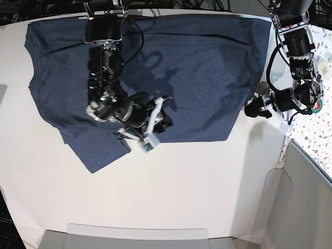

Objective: Layout the t-shirt on the table in an organized manner, then fold the t-shirt properly
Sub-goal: 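Move the right gripper onto the shirt's middle and pinch the fabric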

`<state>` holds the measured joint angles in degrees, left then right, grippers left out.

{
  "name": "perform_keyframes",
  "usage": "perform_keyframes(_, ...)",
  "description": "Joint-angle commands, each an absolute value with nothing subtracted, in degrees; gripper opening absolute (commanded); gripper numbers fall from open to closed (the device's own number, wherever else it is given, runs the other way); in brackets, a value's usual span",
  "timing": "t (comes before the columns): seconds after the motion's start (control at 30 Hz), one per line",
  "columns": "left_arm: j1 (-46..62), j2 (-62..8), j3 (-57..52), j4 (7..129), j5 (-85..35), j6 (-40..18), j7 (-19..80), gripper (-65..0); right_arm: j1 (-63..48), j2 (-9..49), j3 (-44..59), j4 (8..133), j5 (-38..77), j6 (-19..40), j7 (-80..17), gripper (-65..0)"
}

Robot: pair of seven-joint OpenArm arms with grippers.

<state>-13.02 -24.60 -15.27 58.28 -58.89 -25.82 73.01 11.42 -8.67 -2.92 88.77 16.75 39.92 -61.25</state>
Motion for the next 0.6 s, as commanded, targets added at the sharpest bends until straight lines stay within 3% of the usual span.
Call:
perform_keyframes(0.0,-13.58,-25.36,-15.25,58.77,-57.45,-25.63,73.54,-45.1,13.41,-9.0,-4.62,88.13,18.07,40.0,-59.03,-56.4)
perform_keyframes(0.07,-13.58,-25.19,-15.16,58.77,-57.45,-25.63,73.54,-45.1,14.29,-9.0,-8.31,86.81,18.15,40.0,-57.1,-60.1)
perform_keyframes(0.17,-13.58,-24.66,-15.25,58.77,-57.45,-25.63,73.54,-45.1,14.73,-9.0,-14.37,86.73,19.82,40.0,-52.35,-60.4)
perform_keyframes(0.27,-13.58,-24.57,-15.16,58.77,-57.45,-25.63,73.45,-45.1,15.96,-9.0,-18.86,84.44,24.92,35.12,-47.87,-60.4)
perform_keyframes(0.47,-13.58,-24.57,-15.43,58.77,-57.45,-25.63,73.45,-45.1,20.18,-9.0,-22.2,66.59,33.54,34.15,-42.68,-60.4)
perform_keyframes(0.57,-13.58,-24.57,-15.25,58.77,-57.36,-25.63,73.36,-45.1,20.09,-9.0,-22.2,63.87,34.07,33.98,-42.07,-60.4)
